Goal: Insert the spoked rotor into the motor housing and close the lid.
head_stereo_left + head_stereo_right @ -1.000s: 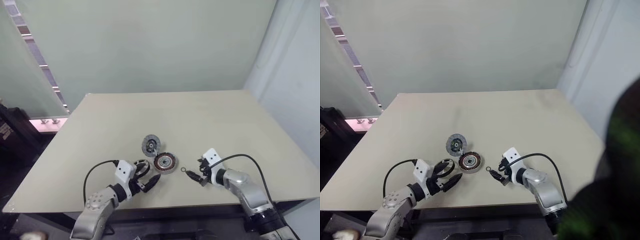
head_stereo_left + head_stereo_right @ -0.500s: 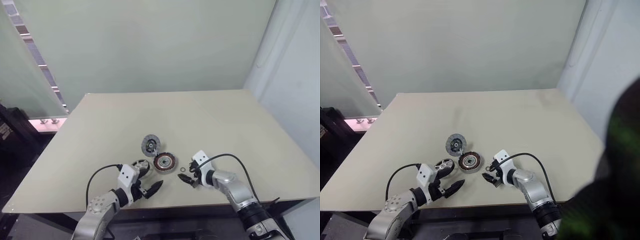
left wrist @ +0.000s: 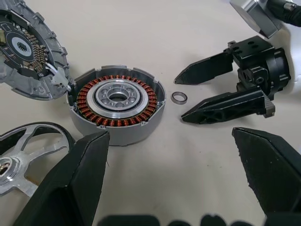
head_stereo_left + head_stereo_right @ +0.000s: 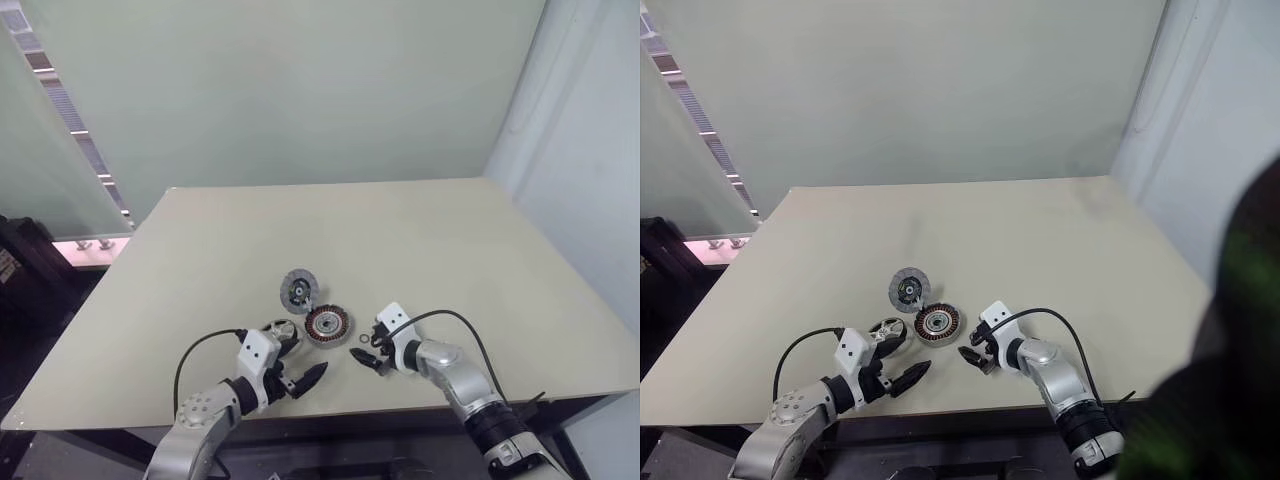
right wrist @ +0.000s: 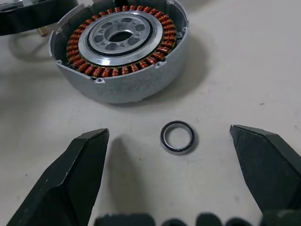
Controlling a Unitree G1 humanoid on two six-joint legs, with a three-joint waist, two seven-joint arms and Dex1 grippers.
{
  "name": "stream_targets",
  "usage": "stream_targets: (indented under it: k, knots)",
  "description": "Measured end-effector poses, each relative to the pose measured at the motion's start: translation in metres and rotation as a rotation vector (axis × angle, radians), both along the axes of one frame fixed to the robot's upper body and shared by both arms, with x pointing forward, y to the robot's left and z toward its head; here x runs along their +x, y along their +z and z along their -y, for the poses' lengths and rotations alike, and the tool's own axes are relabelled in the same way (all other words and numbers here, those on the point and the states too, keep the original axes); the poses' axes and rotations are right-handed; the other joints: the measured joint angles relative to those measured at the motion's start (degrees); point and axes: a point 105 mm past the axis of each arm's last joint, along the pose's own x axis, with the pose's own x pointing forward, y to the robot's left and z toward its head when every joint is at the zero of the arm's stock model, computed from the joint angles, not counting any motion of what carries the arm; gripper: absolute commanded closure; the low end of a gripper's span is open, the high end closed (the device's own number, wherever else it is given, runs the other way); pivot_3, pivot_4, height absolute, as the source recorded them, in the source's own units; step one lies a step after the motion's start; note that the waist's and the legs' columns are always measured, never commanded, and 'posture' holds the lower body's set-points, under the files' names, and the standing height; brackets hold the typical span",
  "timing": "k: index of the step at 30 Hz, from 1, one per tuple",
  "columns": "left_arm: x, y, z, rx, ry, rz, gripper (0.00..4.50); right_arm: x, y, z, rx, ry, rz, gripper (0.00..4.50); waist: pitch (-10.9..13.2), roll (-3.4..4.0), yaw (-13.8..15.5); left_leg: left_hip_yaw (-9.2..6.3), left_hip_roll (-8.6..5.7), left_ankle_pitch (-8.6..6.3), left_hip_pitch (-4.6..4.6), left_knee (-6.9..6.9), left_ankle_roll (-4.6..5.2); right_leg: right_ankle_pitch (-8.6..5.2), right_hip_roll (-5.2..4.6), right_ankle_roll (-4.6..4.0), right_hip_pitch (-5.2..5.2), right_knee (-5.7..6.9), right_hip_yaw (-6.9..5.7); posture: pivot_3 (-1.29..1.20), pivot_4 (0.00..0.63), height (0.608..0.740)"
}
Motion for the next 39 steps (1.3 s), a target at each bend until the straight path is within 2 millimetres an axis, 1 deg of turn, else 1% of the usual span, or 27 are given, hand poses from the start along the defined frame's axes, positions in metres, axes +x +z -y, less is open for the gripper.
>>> stream_targets:
  k: [3, 6, 12, 13, 15, 16, 23, 25, 28, 31, 35, 39]
  knots:
    - [0.0, 0.0, -0.001, 0.011, -0.002, 0.002, 0.03, -0.001, 0.0, -0.004, 0.004, 0.007, 0.001, 0.0, 0.0, 0.0, 0.0, 0.06, 0.02, 0.0, 0.0, 0.0, 0.0, 0.0, 0.0, 0.0, -0.02, 0.01, 0.04, 0.0, 0.0, 0.74]
    - [0.0, 0.0, -0.001, 0.011, -0.002, 0.002, 0.0, -0.001, -0.001, -0.003, -0.003, 0.009, 0.004, 0.53, 0.0, 0.0, 0.0, 0.12, 0.02, 0.0, 0.0, 0.0, 0.0, 0.01, 0.0, 0.01, -0.03, 0.01, 0.06, 0.0, 0.0, 0.74]
    - [0.0, 0.0, -0.001, 0.012, -0.003, 0.002, 0.0, 0.0, -0.002, -0.002, -0.013, 0.007, 0.006, 2.57, 0.0, -0.01, 0.0, 0.19, 0.06, 0.0, 0.02, 0.0, 0.01, 0.02, 0.02, 0.01, -0.05, 0.04, 0.09, 0.0, 0.0, 0.74]
    - [0.0, 0.0, -0.001, 0.012, -0.003, 0.002, 0.0, 0.0, -0.002, -0.001, -0.014, 0.007, 0.006, 3.0, 0.0, -0.01, 0.0, 0.22, 0.07, 0.0, 0.02, 0.0, 0.01, 0.02, 0.02, 0.01, -0.06, 0.04, 0.1, 0.0, 0.0, 0.74]
    - [0.0, 0.0, -0.001, 0.012, -0.003, 0.002, 0.0, 0.0, -0.002, -0.001, -0.015, 0.007, 0.006, 3.63, 0.0, -0.01, 0.0, 0.22, 0.08, 0.0, 0.02, 0.0, 0.01, 0.02, 0.03, 0.01, -0.07, 0.04, 0.1, 0.0, 0.0, 0.74]
    - [0.0, 0.0, -0.001, 0.012, -0.003, 0.003, 0.0, 0.0, -0.002, -0.001, -0.015, 0.007, 0.006, 3.7, 0.0, -0.01, 0.0, 0.22, 0.08, 0.0, 0.02, 0.0, 0.01, 0.02, 0.03, 0.01, -0.07, 0.05, 0.1, 0.0, 0.0, 0.74]
    - [0.0, -0.001, -0.001, 0.012, -0.001, 0.001, 0.0, 0.0, -0.002, 0.0, -0.008, 0.007, 0.001, 3.7, 0.0, -0.01, 0.0, 0.27, 0.08, 0.0, 0.02, 0.0, 0.02, 0.02, 0.03, 0.01, -0.07, 0.05, 0.13, 0.0, 0.0, 0.74]
    - [-0.001, -0.001, -0.002, 0.013, 0.005, -0.001, 0.0, 0.002, 0.002, 0.002, 0.0, -0.002, 0.008, 3.7, 0.0, -0.01, 0.0, 0.28, 0.08, 0.0, 0.01, 0.0, 0.02, 0.02, 0.03, 0.02, -0.09, 0.05, 0.14, 0.0, 0.0, 0.74]
    - [0.0, -0.001, -0.007, 0.016, 0.026, 0.002, 0.0, 0.009, 0.017, 0.005, 0.017, -0.018, 0.045, 3.7, 0.0, -0.01, 0.0, 0.28, 0.08, 0.0, 0.01, 0.0, 0.02, 0.03, 0.03, 0.02, -0.1, 0.06, 0.14, 0.0, 0.0, 0.74]
    - [0.002, 0.001, -0.014, 0.02, 0.055, 0.01, 0.0, 0.016, 0.033, 0.001, 0.031, -0.007, 0.077, 3.7, 0.0, -0.01, 0.0, 0.33, 0.12, 0.0, 0.02, 0.0, 0.02, 0.03, 0.04, 0.02, -0.14, 0.09, 0.15, 0.0, 0.0, 0.74]
    - [0.006, 0.006, -0.026, 0.03, 0.092, 0.027, 0.0, 0.026, 0.056, -0.013, 0.053, 0.016, 0.112, 3.7, 0.0, -0.01, 0.0, 0.33, 0.15, 0.0, 0.02, 0.0, 0.02, 0.03, 0.07, 0.02, -0.15, 0.12, 0.13, 0.0, 0.0, 0.74]
    - [0.007, 0.008, -0.033, 0.032, 0.115, 0.035, 0.0, 0.03, 0.065, -0.028, 0.069, 0.037, 0.109, 3.7, 0.0, -0.01, 0.0, 0.35, 0.14, -0.01, 0.0, 0.0, 0.03, 0.04, 0.06, 0.02, -0.18, 0.12, 0.14, 0.0, 0.0, 0.74]
